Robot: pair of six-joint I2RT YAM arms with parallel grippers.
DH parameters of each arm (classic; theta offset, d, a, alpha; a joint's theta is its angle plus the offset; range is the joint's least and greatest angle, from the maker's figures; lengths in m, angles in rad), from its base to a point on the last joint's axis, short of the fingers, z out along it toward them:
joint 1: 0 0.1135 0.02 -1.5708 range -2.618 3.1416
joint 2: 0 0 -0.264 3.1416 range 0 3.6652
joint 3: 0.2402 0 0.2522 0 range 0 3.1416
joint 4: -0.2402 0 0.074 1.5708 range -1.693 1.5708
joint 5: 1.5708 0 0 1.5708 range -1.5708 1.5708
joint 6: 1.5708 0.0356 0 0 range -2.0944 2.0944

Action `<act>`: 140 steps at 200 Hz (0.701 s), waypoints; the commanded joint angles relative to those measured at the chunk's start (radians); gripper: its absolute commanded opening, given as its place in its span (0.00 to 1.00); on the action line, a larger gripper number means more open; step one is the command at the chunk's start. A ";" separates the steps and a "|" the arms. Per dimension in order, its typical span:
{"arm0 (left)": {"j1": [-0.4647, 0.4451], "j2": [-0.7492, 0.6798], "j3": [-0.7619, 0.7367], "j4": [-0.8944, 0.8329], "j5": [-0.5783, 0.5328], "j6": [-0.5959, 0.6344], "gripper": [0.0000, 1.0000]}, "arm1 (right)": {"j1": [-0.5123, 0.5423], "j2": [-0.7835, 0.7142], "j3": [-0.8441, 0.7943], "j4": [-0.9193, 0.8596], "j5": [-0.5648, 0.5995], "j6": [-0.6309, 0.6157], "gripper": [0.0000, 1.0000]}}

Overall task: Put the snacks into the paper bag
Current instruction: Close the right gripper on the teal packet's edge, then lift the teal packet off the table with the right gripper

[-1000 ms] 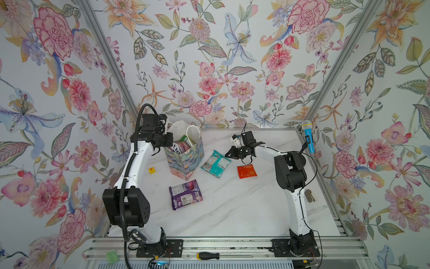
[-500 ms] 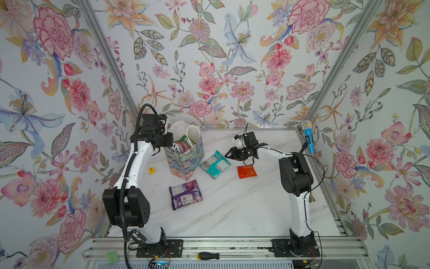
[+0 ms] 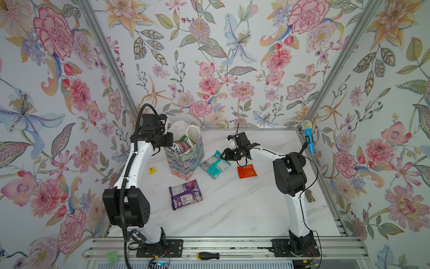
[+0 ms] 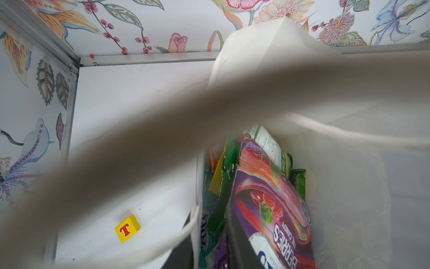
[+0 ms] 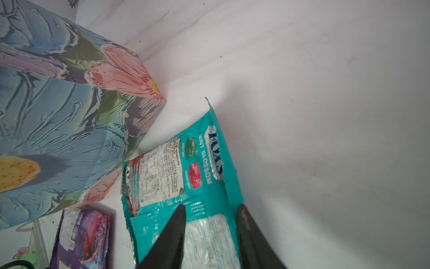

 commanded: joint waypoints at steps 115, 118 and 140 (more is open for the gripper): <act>0.009 -0.034 -0.024 -0.014 0.026 0.008 0.22 | -0.014 0.045 0.016 -0.038 0.031 -0.014 0.30; 0.009 -0.034 -0.024 -0.014 0.026 0.008 0.22 | -0.013 0.045 0.015 -0.036 0.027 -0.012 0.30; 0.009 -0.030 -0.021 -0.013 0.030 0.008 0.22 | -0.010 0.044 0.017 -0.030 0.020 -0.004 0.26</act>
